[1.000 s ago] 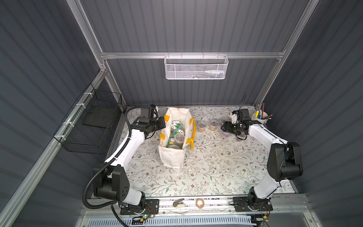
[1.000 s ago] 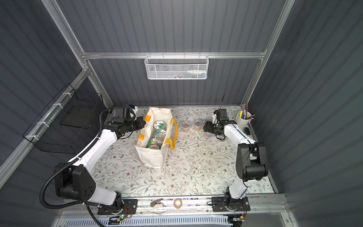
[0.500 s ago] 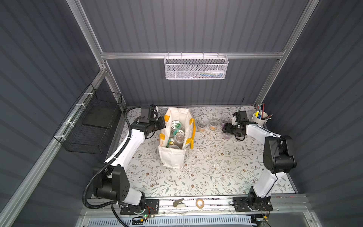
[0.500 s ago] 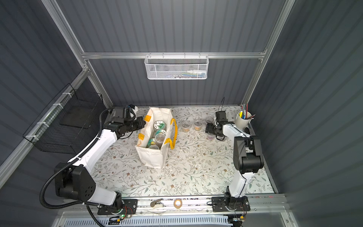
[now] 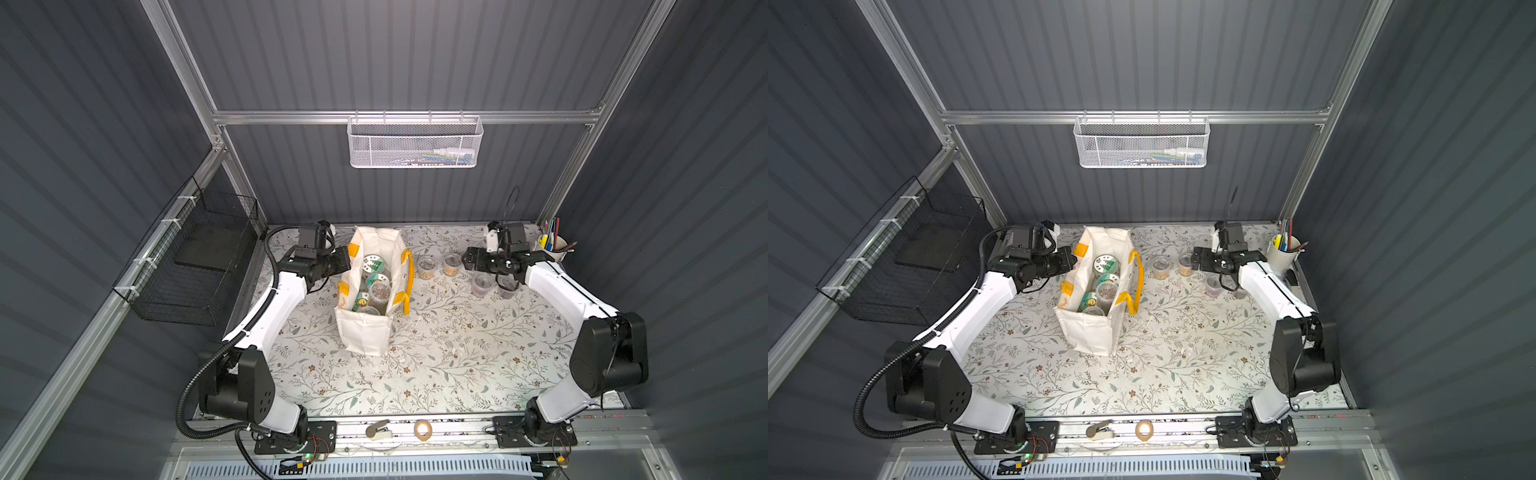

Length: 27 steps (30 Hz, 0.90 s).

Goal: Take out the seed jars from the canvas bag
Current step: Place the seed jar at the center of the board, then adjust the canvas bag at the center of the board.

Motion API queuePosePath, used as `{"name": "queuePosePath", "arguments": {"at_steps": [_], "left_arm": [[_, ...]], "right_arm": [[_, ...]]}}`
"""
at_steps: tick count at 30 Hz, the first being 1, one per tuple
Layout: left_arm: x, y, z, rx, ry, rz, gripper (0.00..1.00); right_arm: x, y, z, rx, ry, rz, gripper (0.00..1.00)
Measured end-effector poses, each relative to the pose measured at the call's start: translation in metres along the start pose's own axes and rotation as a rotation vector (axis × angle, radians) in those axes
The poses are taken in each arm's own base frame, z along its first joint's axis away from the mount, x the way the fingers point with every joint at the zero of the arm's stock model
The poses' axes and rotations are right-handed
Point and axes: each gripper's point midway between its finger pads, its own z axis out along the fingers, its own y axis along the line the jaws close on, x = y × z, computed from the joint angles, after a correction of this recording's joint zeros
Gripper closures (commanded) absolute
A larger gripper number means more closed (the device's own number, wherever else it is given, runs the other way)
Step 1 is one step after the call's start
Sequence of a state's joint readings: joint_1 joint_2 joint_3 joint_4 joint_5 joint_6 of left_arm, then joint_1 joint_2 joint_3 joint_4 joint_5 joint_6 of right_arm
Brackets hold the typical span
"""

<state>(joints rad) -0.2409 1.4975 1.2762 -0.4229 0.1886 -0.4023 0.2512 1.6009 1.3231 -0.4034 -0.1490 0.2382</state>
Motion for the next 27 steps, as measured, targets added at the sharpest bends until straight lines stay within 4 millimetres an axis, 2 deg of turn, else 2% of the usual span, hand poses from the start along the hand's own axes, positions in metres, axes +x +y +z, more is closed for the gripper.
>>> {"name": "queuePosePath", "arguments": {"at_steps": [3,5,6,9,15,21,27], "left_arm": [[0.0,0.0,0.0,0.001,0.001,0.002,1.0],[0.0,-0.001,0.0,0.003,0.002,0.003,1.0],[0.0,-0.001,-0.001,0.006,0.002,0.005,1.0],[-0.002,-0.002,-0.002,0.007,0.0,0.006,1.0],[-0.009,-0.007,-0.006,0.015,-0.016,0.011,1.0],[-0.018,-0.011,-0.01,0.024,-0.039,0.017,1.0],[-0.028,-0.016,-0.015,0.025,-0.062,0.026,1.0]], "right_arm": [[-0.012,0.061,-0.015,-0.115,-0.022,-0.106,0.07],[-0.015,0.093,-0.025,-0.188,-0.029,-0.152,0.07],[-0.017,0.107,-0.03,-0.227,-0.029,-0.168,0.07],[-0.018,0.132,-0.041,-0.322,-0.024,-0.185,0.09],[-0.004,0.163,-0.045,-0.442,0.052,-0.203,0.14],[0.037,0.186,-0.021,-0.494,0.197,-0.217,0.22],[0.058,0.194,-0.003,-0.513,0.273,-0.2,0.31]]}}
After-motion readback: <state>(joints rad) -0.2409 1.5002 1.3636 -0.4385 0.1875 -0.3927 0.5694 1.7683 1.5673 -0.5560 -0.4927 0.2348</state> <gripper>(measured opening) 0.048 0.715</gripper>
